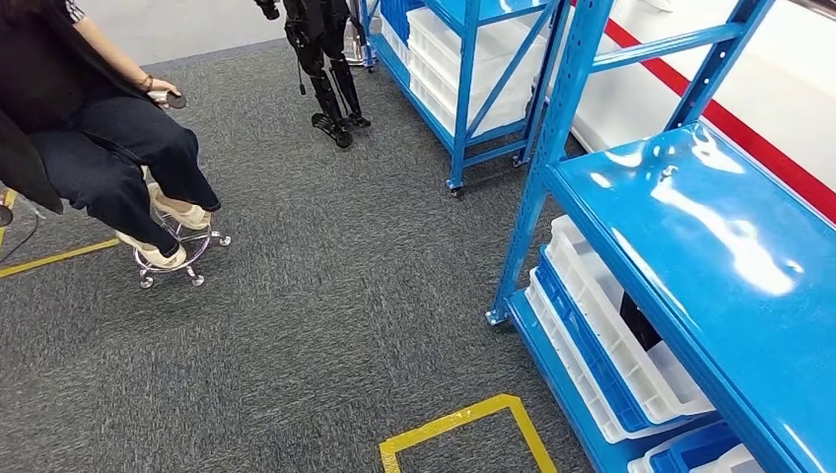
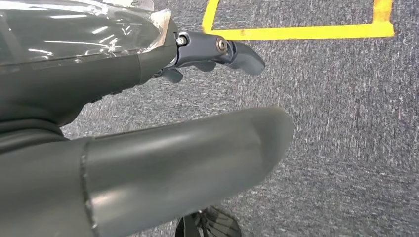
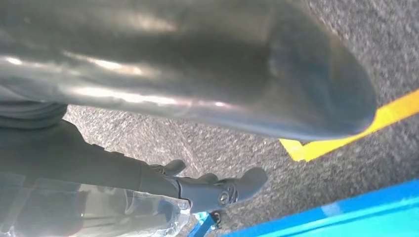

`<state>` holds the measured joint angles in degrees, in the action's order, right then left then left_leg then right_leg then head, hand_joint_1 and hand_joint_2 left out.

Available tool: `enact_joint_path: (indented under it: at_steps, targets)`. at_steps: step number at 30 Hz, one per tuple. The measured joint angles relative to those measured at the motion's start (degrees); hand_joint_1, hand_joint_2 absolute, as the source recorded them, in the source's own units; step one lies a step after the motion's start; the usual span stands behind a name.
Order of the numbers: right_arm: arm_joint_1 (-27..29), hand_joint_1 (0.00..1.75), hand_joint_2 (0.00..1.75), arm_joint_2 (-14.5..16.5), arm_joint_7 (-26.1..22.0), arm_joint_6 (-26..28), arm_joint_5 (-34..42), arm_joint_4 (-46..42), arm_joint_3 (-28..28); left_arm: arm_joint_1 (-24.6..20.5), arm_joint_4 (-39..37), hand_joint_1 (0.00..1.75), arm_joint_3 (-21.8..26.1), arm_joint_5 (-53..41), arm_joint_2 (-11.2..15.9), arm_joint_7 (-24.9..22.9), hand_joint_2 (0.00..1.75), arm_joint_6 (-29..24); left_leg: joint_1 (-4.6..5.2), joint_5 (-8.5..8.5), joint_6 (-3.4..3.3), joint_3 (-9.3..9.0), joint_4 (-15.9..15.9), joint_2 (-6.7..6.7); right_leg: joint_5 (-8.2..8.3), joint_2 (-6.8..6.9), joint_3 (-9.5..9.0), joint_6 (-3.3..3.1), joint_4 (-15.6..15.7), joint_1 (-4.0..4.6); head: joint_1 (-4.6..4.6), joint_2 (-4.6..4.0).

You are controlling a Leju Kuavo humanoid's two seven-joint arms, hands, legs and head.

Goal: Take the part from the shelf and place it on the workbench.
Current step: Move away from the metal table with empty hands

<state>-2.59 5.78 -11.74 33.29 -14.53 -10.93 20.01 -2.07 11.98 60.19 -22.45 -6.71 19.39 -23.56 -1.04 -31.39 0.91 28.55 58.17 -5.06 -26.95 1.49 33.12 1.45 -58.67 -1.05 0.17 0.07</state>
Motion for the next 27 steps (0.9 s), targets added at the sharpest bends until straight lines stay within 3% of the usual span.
enact_joint_path:
  at_steps: [1, 3, 5, 6, 7, 8, 10, 12, 14, 16, 18, 20, 21, 22, 24, 25, 27]
  targets:
    - [-0.1, 0.00, 0.00, 0.0, 0.1, 0.1, -0.1, 0.0, 0.0, 0.0, 0.0, 0.00, 0.0, 0.0, 0.0, 0.0, 0.00, 0.0, -0.12, -1.23, 0.21, 0.61, 1.6, 1.38, 0.10, -0.54, -0.13, -0.55, 0.1, -0.23, -0.12, 0.00]
    - [-0.3, 0.00, 0.00, 0.1, 0.4, 0.2, -0.2, 0.0, -0.1, 0.1, 0.0, 0.00, 0.0, 0.0, -0.1, 0.0, 0.00, 0.1, -0.21, -4.98, 0.26, 3.78, 8.3, 4.30, 0.15, -1.61, -0.26, -1.32, 0.2, -0.18, -0.35, 0.00]
    - [-0.4, 0.00, 0.00, 0.1, 0.6, 0.2, -0.2, 0.0, -0.1, 0.3, 0.0, 0.00, 0.0, 0.0, -0.1, 0.0, 0.00, 0.2, -0.21, -7.27, 0.15, 7.39, 14.9, 5.11, 0.13, -2.90, -0.27, -1.54, 0.2, 0.19, -0.38, 0.00]
    - [-0.4, 0.00, 0.00, 0.1, 0.7, 0.2, -0.2, 0.0, -0.2, 0.3, 0.0, 0.00, 0.0, 0.0, -0.1, 0.1, 0.00, 0.4, -0.21, -6.79, 0.05, 8.20, 15.8, 5.21, 0.12, -3.65, -0.33, -1.54, 0.1, 0.33, -0.37, 0.00]
    - [-0.3, 0.00, 0.00, 0.1, 0.7, 0.2, -0.2, 0.0, -0.2, 0.3, 0.0, 0.00, 0.0, 0.0, -0.1, 0.1, 0.00, 0.6, -0.21, -5.12, -0.11, 7.85, 14.3, 5.35, 0.12, -4.40, -0.43, -1.53, 0.1, 0.40, -0.38, 0.00]
    - [-0.4, 0.00, 0.00, 0.1, 0.7, 0.2, -0.2, 0.0, -0.2, 0.3, 0.0, 0.00, 0.0, 0.0, -0.1, 0.2, 0.00, 0.8, -0.23, -2.72, -0.31, 6.51, 10.9, 5.87, 0.12, -5.20, -0.56, -1.51, 0.1, 0.42, -0.38, 0.00]
    - [-0.4, 0.00, 0.00, 0.1, 0.7, 0.2, -0.2, 0.0, -0.4, 0.3, 0.0, 0.00, 0.0, -0.1, -0.1, 0.3, 0.00, 1.0, -0.26, 0.81, -0.69, 3.38, 3.5, 8.24, 0.12, -6.63, -0.62, -1.35, 0.0, 0.62, -0.35, 0.00]
    - [-0.5, 0.00, 0.00, 0.1, 0.7, 0.2, -0.2, 0.0, -0.5, 0.3, 0.0, 0.00, 0.0, -0.2, 0.0, 0.3, 0.00, 1.0, -0.03, 1.55, -1.01, 2.18, 0.6, 9.32, 0.28, -7.77, -0.30, -0.87, 0.0, 0.73, -0.31, 0.00]
    - [-0.4, 0.00, 0.00, 0.1, 0.7, 0.2, -0.2, 0.0, -0.5, 0.2, 0.0, 0.00, 0.0, -0.2, 0.0, 0.3, 0.00, 1.1, 0.14, 1.88, -1.62, 2.09, 0.1, 7.95, 0.53, -8.69, 0.32, -0.19, 0.1, 0.60, -0.32, 0.00]
    - [-0.3, 0.00, 0.00, 0.1, 0.7, 0.1, -0.1, 0.0, -0.5, 0.1, 0.0, 0.00, 0.0, -0.2, 0.0, 0.3, 0.00, 1.1, 0.05, 2.39, -2.48, 1.64, -0.6, 6.52, -0.37, -7.09, 1.59, -0.01, -1.7, 0.65, -0.16, 0.00]
    - [-0.3, 0.00, 0.00, 0.1, 0.7, 0.1, 0.0, 0.0, -0.5, 0.2, 0.0, 0.00, 0.0, -0.2, 0.0, 0.3, 0.00, 1.2, 0.13, 2.63, -2.94, 1.32, -1.0, 4.94, -3.27, -3.89, 4.58, -0.34, -7.7, 0.67, 0.22, 0.00]
    - [-0.3, 0.00, 0.00, 0.1, 0.7, 0.1, 0.0, 0.0, -0.5, 0.3, 0.0, 0.00, 0.0, -0.2, 0.1, 0.2, 0.00, 1.2, 0.27, 2.56, -3.03, 1.36, -1.0, 3.27, -5.89, -2.41, 7.96, -0.25, -14.7, 0.43, 0.44, 0.00]
    - [-0.2, 0.00, 0.00, 0.1, 0.7, 0.1, 0.0, 0.0, -0.5, 0.3, 0.0, 0.00, 0.0, -0.2, 0.1, 0.1, 0.00, 1.2, 0.29, 2.48, -3.00, 1.35, -1.0, 2.51, -6.12, -2.15, 8.58, 0.12, -16.0, 0.24, 0.44, 0.00]
    - [-0.1, 0.00, 0.00, 0.1, 0.7, 0.1, 0.0, 0.0, -0.5, 0.3, 0.0, 0.00, 0.0, -0.2, 0.1, 0.0, 0.00, 1.2, 0.26, 2.38, -2.90, 1.29, -0.9, 1.83, -5.50, -1.91, 8.03, 0.69, -15.1, 0.04, 0.46, 0.00]
    - [-0.1, 0.00, 0.00, 0.0, 0.8, 0.1, 0.0, 0.0, -0.5, 0.3, 0.0, 0.00, 0.0, -0.2, 0.1, -0.3, 0.00, 1.1, 0.14, 2.08, -2.46, 1.00, -0.9, 0.66, -2.66, -0.47, 3.91, 1.92, -7.5, -0.37, 0.48, 0.00]
    - [-0.1, 0.00, 0.00, 0.1, 0.8, 0.1, -0.1, 0.0, -0.5, 0.3, -0.1, 0.00, 0.0, -0.3, 0.1, -0.5, 0.00, 1.1, 0.24, 1.82, -2.09, 0.79, -0.8, 0.16, -1.41, 0.69, 1.74, 2.20, -3.7, -0.37, 0.51, 0.00]
    - [-0.2, 0.00, 0.00, 0.1, 0.9, 0.1, -0.1, 0.0, -0.5, 0.3, -0.1, 0.00, 0.0, -0.3, 0.2, -0.7, 0.00, 1.1, 0.41, 1.35, -1.36, 0.44, -0.8, -0.65, -0.36, 1.92, -0.45, 1.73, 0.0, -0.14, 0.47, 0.00]
